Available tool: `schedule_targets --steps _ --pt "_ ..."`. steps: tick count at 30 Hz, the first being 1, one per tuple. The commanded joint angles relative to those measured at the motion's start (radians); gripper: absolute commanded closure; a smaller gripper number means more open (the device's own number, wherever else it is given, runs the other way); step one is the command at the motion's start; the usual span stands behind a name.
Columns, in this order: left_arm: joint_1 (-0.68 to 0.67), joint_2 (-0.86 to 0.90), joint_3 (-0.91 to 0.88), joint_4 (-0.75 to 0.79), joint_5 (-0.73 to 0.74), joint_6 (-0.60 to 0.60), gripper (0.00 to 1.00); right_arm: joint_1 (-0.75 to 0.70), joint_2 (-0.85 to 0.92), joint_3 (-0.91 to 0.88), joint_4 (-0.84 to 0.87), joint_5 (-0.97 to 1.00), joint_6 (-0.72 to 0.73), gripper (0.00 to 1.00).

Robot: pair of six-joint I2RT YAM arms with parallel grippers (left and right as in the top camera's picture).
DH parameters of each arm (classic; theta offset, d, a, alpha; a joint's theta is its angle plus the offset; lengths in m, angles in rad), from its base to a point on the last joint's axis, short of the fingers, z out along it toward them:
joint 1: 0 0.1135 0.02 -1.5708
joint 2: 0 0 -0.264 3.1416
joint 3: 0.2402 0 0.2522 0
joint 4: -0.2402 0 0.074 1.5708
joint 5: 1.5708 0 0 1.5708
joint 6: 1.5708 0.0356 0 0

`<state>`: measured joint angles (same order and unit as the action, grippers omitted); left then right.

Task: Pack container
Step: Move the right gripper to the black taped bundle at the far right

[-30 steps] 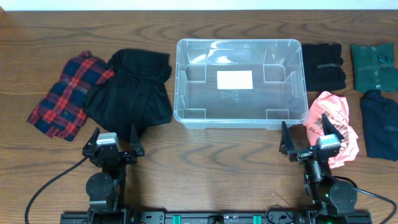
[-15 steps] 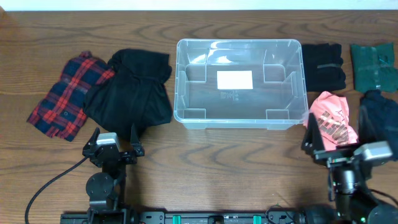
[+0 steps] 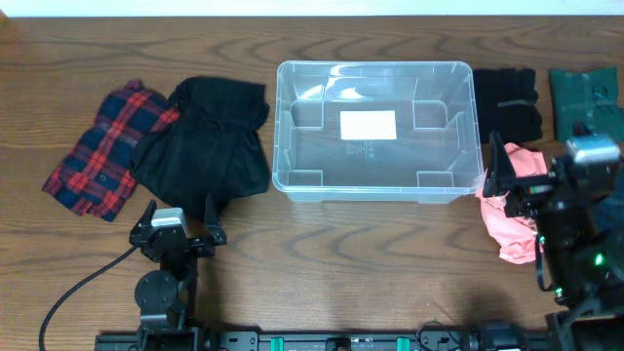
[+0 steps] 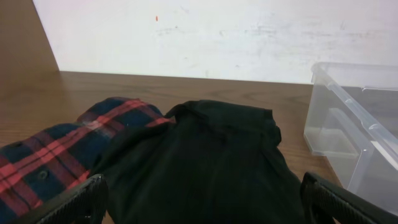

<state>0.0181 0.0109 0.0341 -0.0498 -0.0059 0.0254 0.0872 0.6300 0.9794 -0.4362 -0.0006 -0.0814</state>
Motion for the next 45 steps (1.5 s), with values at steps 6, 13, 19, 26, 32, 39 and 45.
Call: schedule_targets --steps 6,13,19,26,32,39,45 --pt "0.005 -0.007 -0.03 -0.021 -0.005 -0.005 0.02 -0.111 0.147 0.322 -0.296 0.011 -0.108 0.01" --pt "0.005 -0.007 -0.03 -0.021 -0.005 -0.005 0.02 -0.18 0.266 0.465 -0.456 -0.038 -0.111 0.01" --pt "0.005 -0.007 -0.03 -0.021 -0.005 -0.005 0.02 -0.241 0.407 0.56 -0.498 -0.068 -0.119 0.01" --pt "0.005 -0.007 -0.03 -0.02 -0.005 -0.005 0.02 -0.344 0.599 0.645 -0.554 -0.163 -0.166 0.01" --pt "0.005 -0.007 -0.03 -0.021 -0.005 -0.005 0.02 -0.448 0.748 0.649 -0.555 -0.169 -0.231 0.01" --pt "0.005 -0.007 -0.03 -0.02 -0.005 -0.005 0.02 -0.54 0.927 0.649 -0.515 -0.192 -0.23 0.01" --pt "0.005 -0.007 -0.03 -0.021 -0.005 -0.005 0.02 -0.546 1.076 0.649 -0.462 -0.191 -0.23 0.01"
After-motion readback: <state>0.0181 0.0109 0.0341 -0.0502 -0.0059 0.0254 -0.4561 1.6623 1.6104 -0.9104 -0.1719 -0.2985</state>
